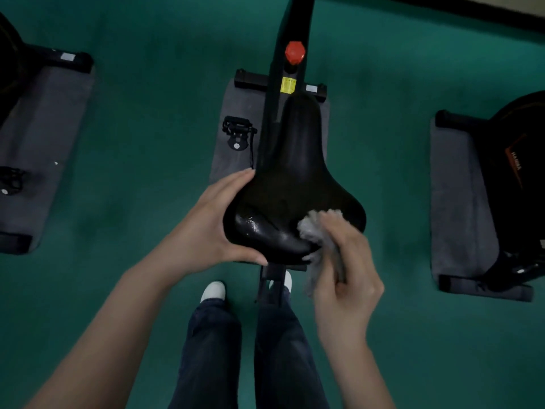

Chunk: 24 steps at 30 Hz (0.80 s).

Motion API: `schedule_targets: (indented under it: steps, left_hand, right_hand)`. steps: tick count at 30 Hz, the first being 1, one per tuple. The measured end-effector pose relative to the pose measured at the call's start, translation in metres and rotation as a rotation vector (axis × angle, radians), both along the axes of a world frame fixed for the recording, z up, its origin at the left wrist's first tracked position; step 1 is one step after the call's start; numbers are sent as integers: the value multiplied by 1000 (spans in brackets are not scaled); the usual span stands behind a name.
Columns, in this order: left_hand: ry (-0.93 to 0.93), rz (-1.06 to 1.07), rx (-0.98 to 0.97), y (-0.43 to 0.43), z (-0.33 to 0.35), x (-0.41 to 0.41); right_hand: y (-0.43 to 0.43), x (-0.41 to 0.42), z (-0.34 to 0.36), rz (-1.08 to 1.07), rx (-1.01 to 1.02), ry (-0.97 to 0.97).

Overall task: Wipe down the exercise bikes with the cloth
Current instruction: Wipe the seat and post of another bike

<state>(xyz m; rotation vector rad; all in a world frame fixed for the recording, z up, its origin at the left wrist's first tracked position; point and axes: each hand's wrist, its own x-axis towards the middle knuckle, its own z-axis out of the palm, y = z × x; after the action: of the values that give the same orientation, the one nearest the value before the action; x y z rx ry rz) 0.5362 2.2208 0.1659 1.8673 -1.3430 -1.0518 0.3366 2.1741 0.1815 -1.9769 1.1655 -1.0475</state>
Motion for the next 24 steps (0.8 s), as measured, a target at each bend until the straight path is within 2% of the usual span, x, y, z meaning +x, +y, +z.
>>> schedule_targets:
  steps: [5, 10, 14, 17, 20, 24]
  left_hand:
    - [56, -9, -6, 0, -1, 4]
    - [77, 0, -31, 2, -8, 5]
    - [113, -10, -77, 3, -10, 12]
    - [151, -15, -72, 5, -9, 19]
    - [152, -27, -76, 6, -11, 22]
    - [195, 24, -46, 9, -18, 20]
  right_hand:
    - [-27, 10, 1, -201, 48, 139]
    - [21, 39, -3, -328, -21, 111]
    - [52, 76, -1, -305, -51, 64]
    - [42, 82, 6, -348, -15, 32]
    - [18, 67, 12, -408, -16, 114]
    - [18, 69, 9, -310, -1, 239]
